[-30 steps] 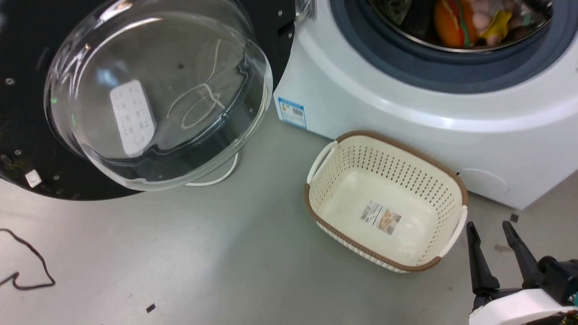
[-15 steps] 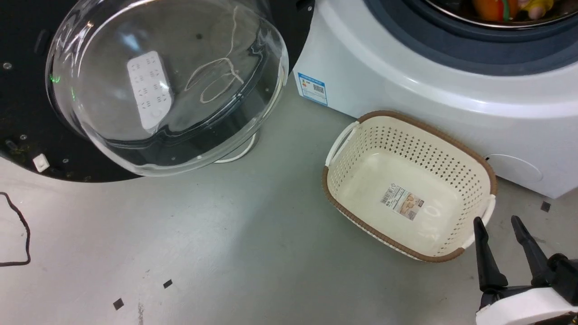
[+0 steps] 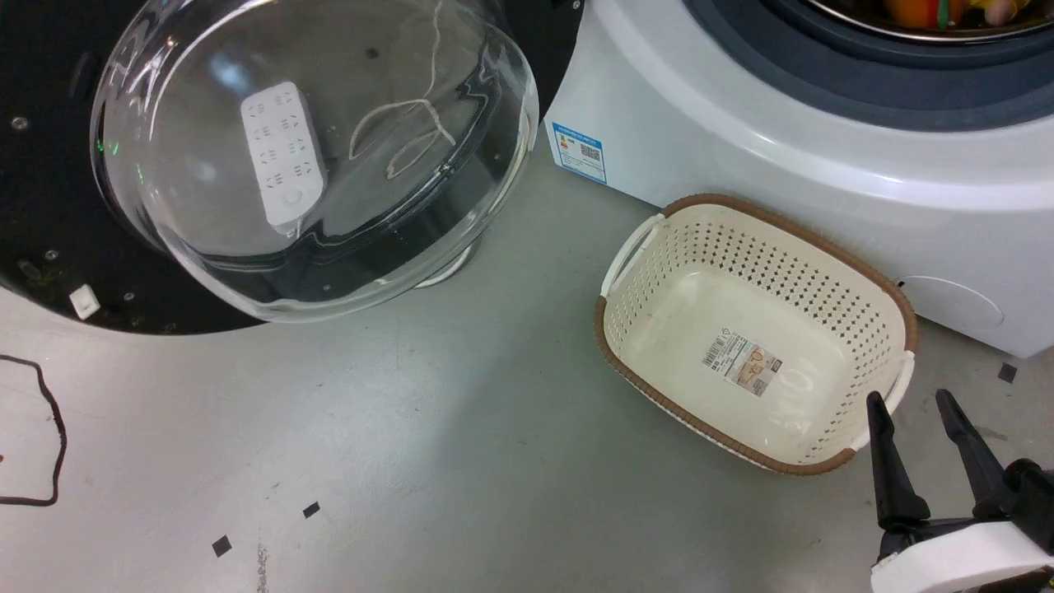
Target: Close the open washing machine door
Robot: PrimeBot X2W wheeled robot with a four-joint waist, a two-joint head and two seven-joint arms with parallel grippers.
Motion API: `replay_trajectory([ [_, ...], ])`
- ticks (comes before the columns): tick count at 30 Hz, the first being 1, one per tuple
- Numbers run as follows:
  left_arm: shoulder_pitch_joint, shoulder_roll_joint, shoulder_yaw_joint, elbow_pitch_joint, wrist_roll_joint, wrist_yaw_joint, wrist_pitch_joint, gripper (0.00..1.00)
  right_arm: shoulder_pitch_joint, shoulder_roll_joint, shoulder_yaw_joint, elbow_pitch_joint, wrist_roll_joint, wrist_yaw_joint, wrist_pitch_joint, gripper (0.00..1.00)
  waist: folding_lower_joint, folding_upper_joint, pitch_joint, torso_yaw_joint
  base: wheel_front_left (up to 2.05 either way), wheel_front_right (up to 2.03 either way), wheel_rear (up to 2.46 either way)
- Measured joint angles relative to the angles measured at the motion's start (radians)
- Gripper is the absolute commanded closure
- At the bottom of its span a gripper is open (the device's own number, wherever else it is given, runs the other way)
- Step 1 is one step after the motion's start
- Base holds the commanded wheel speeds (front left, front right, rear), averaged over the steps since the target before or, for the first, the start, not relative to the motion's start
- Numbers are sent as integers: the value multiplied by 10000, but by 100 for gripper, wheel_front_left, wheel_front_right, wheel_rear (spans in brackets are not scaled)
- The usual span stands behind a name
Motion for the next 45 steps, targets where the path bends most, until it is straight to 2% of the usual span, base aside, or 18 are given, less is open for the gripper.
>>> replay_trajectory([
  [4,2,297,-410,88,-213,0,-19,100,1,0,-4,-48,-15,0,4,0,0,0,30,-82,0,0,0],
  [8,184,683,-805,-98,-809,6,729,100,4,0,2,-31,-12,0,-2,0,0,0,-7,-102,0,0,0],
  [13,852,1360,-1356,-1099,-1340,8,1751,100,19,0,12,155,77,0,-142,0,0,0,-152,-66,0,0,0],
  [17,1566,1647,-1778,-1998,-1599,10,2192,100,17,0,59,408,234,0,-293,0,-1,0,-322,34,0,0,0],
  [22,2338,1386,-2587,-3419,-1776,-6,2568,100,19,0,144,809,389,0,-545,0,1,0,-618,177,0,0,0],
  [32,3274,1584,-3469,-5979,-1753,-6,2794,100,19,0,353,1643,802,0,-1129,0,0,0,-1370,206,0,0,0],
  [40,3382,1463,-4282,-7375,-1496,0,3030,100,26,2,213,2157,1112,0,-1628,0,0,0,-1879,-283,0,0,0],
  [45,3367,1104,-4849,-7963,-1204,-2,3097,100,32,-2,52,2372,1260,0,-1843,0,0,0,-2100,-742,0,0,0],
])
